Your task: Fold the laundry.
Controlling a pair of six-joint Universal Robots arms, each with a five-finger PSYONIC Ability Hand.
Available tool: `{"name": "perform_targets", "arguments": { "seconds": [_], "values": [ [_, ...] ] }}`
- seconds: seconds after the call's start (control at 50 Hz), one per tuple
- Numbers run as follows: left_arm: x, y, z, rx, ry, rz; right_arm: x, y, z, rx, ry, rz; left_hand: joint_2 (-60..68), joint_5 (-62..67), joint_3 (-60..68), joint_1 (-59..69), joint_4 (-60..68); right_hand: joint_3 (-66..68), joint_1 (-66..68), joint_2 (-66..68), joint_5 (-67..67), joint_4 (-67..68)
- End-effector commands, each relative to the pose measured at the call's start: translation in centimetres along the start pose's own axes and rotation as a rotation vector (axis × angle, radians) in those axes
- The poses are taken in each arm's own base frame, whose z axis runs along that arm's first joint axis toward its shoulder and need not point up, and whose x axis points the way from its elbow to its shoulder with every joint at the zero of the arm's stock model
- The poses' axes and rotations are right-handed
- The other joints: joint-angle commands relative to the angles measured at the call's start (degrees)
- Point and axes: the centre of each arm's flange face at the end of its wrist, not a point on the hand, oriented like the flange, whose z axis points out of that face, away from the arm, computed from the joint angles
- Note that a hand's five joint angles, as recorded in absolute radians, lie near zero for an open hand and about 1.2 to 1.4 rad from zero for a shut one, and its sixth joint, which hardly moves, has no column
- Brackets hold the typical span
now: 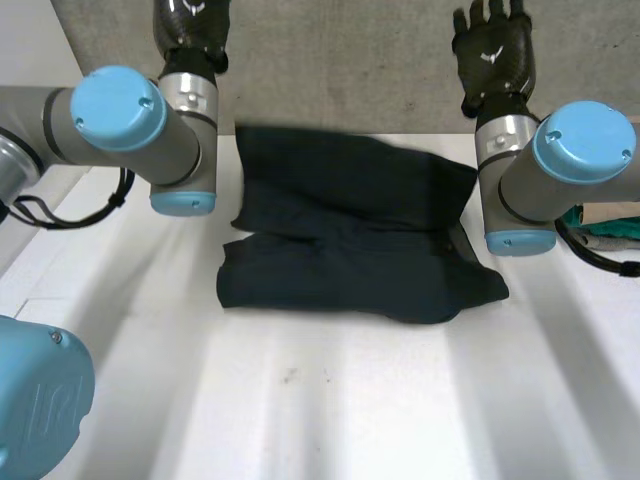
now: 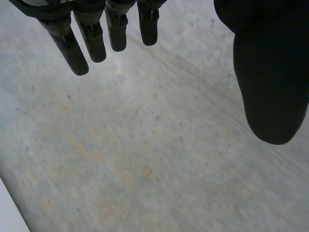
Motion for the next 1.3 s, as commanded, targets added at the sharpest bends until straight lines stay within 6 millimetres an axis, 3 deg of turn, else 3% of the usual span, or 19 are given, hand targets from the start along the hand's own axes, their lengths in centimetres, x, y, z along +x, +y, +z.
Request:
{"name": "perform_targets", "arguments": {
  "seconds": [0.02, 0.04, 0.1, 0.18, 0.22, 0.28, 0.3, 0.38, 0.46, 0.5, 0.54, 0.66, 0.74, 0.84, 1.06, 1.18, 1.3],
  "values": [
    [-0.4, 0.1, -2.4, -0.109, 0.033, 0.003, 1.0, -0.8, -3.2, -0.18, -0.174, -0.022, -1.8, -2.8, -2.1, -0.9, -1.6, -2.5, -3.5, -2.4, -2.6, -2.6],
    [-0.5, -0.3, -3.6, -0.144, 0.057, -0.004, 1.1, -1.1, -3.7, -0.191, -0.197, -0.021, -1.8, -2.8, -2.1, -0.9, -1.6, -2.5, -3.5, -2.4, -2.6, -2.6],
    [-0.6, -0.6, -4.9, -0.176, 0.082, -0.01, 1.1, -1.8, -6.0, -0.234, -0.328, -0.01, -1.6, -2.5, -1.9, -0.7, -1.4, -2.5, -3.5, -2.4, -2.6, -2.6],
    [0.1, -2.1, -8.5, -0.255, 0.166, -0.023, 1.6, -0.9, -8.9, -0.334, -0.463, 0.017, 1.6, 0.6, 1.3, 2.5, 1.8, -2.5, -3.5, -2.4, -2.6, -2.6],
    [0.7, -2.8, -12.9, -0.368, 0.27, -0.035, 1.8, 0.3, -11.0, -0.429, -0.539, 0.031, 8.5, 7.5, 8.2, 9.4, 8.6, -2.5, -3.5, -2.4, -2.6, -2.6],
    [0.5, -3.1, -15.6, -0.447, 0.324, -0.044, 2.2, 1.4, -13.2, -0.541, -0.607, 0.051, 15.7, 14.8, 15.4, 16.6, 15.9, -2.5, -3.5, -2.4, -2.6, -2.6],
    [0.3, -3.3, -17.7, -0.513, 0.362, -0.058, 2.4, 1.6, -13.6, -0.565, -0.615, 0.056, 19.7, 18.8, 19.5, 20.6, 19.9, -1.4, -2.4, -1.3, -1.6, -1.5],
    [0.1, -3.7, -22.1, -0.641, 0.44, -0.109, 3.3, 3.2, -15.4, -0.651, -0.635, 0.049, 35.9, 34.9, 35.6, 36.7, 36.0, 9.2, 8.2, 9.3, 9.0, 9.1],
    [0.1, -3.9, -25.5, -0.739, 0.488, -0.168, 3.3, 4.3, -17.0, -0.674, -0.695, 0.023, 43.0, 42.0, 42.7, 43.9, 43.1, 23.2, 22.2, 23.3, 23.0, 23.1],
    [0.1, -3.7, -26.5, -0.777, 0.5, -0.186, 3.2, 4.7, -17.5, -0.673, -0.726, 0.014, 46.0, 45.0, 45.7, 46.9, 46.2, 32.6, 31.6, 32.7, 32.4, 32.4],
    [0.3, -3.3, -27.5, -0.822, 0.52, -0.207, 3.3, 4.9, -17.8, -0.67, -0.742, 0.017, 45.7, 44.7, 45.4, 46.6, 45.8, 33.6, 32.6, 33.7, 33.4, 33.5],
    [0.9, -2.4, -27.9, -0.85, 0.581, -0.241, 3.1, 5.6, -17.4, -0.597, -0.764, 0.046, 40.1, 39.2, 39.9, 41.0, 40.3, 29.4, 28.4, 29.6, 29.3, 29.3],
    [2.0, -0.4, -27.9, -0.883, 0.599, -0.237, 2.3, 7.1, -17.0, -0.542, -0.737, 0.035, 28.1, 27.1, 27.8, 28.9, 28.2, 28.6, 27.6, 28.7, 28.4, 28.5],
    [3.2, 1.3, -25.8, -0.856, 0.57, -0.237, 1.5, 8.2, -16.7, -0.502, -0.722, 0.023, 19.0, 18.0, 18.7, 19.8, 19.1, 24.0, 23.0, 24.1, 23.9, 23.9],
    [5.5, 3.8, -22.6, -0.785, 0.545, -0.223, 1.0, 9.5, -15.4, -0.42, -0.655, -0.016, 15.9, 14.9, 15.6, 16.8, 16.1, 20.7, 19.7, 20.8, 20.5, 20.6],
    [6.7, 5.6, -21.3, -0.701, 0.528, -0.106, 0.7, 9.8, -15.1, -0.407, -0.647, -0.015, 16.1, 15.1, 15.8, 17.0, 16.2, 20.0, 19.0, 20.1, 19.8, 19.9],
    [6.4, 7.7, -19.3, -0.613, 0.477, 0.041, -0.1, 10.1, -14.4, -0.391, -0.645, -0.027, 16.9, 16.0, 16.6, 17.8, 17.1, 23.0, 22.0, 23.1, 22.8, 22.9]
  ]
}}
